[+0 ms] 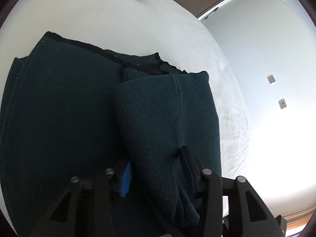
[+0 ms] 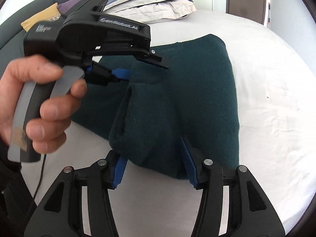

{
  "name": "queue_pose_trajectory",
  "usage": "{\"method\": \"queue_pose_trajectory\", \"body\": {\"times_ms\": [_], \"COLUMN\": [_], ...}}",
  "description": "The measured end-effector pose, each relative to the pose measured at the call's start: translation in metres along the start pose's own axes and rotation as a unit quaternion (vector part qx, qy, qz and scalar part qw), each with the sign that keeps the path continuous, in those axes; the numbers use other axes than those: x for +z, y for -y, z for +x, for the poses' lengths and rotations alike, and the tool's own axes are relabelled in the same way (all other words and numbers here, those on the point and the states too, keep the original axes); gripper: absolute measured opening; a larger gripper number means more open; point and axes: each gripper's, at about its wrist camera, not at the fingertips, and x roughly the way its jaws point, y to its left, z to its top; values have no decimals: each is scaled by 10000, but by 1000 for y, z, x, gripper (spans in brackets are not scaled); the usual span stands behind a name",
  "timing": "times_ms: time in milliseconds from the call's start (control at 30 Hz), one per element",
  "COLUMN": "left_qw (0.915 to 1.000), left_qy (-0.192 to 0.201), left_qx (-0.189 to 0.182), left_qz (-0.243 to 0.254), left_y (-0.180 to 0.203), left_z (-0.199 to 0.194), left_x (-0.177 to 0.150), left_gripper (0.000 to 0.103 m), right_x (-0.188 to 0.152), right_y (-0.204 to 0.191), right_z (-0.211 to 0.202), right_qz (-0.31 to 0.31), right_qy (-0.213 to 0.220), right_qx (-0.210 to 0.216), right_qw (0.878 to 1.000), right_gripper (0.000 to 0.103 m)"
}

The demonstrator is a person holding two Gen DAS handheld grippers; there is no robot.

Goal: Fold small clothes

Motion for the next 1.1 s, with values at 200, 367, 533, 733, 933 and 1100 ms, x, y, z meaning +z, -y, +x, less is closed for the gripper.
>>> {"method": "queue_pose_trajectory", "body": {"times_ms": [200,367,533,733,933,1100], "left_qw": [9999,9995,9992,9996,9996,9991], "left_qy": [-13,166,260,293,233,190], "left_qx": [-21,-134,-71,32,158,193], "left_qz": [127,240,278,-55,-94,-331], "left_y": [2,-10,-37,-90,-116,-135], "left_z": [-14,-43,-70,-90,-87,-65], "left_x": [8,18,30,38,45,42], "left_gripper": [14,13,13,13,13,23], "right_x": [-9,1,14,28,28,34], "right_y": [-17,-53,-81,-124,-152,-149], "right_z": [1,-6,-5,12,33,58], "right_qz": [-267,-615,-835,-1160,-1247,-942], "right_qy": [269,580,619,553,321,-62], "right_qx": [-388,-389,-106,363,655,813], "right_qw": [9985,9957,9945,9910,9895,9922], "right_gripper": [19,9,8,8,8,9]}}
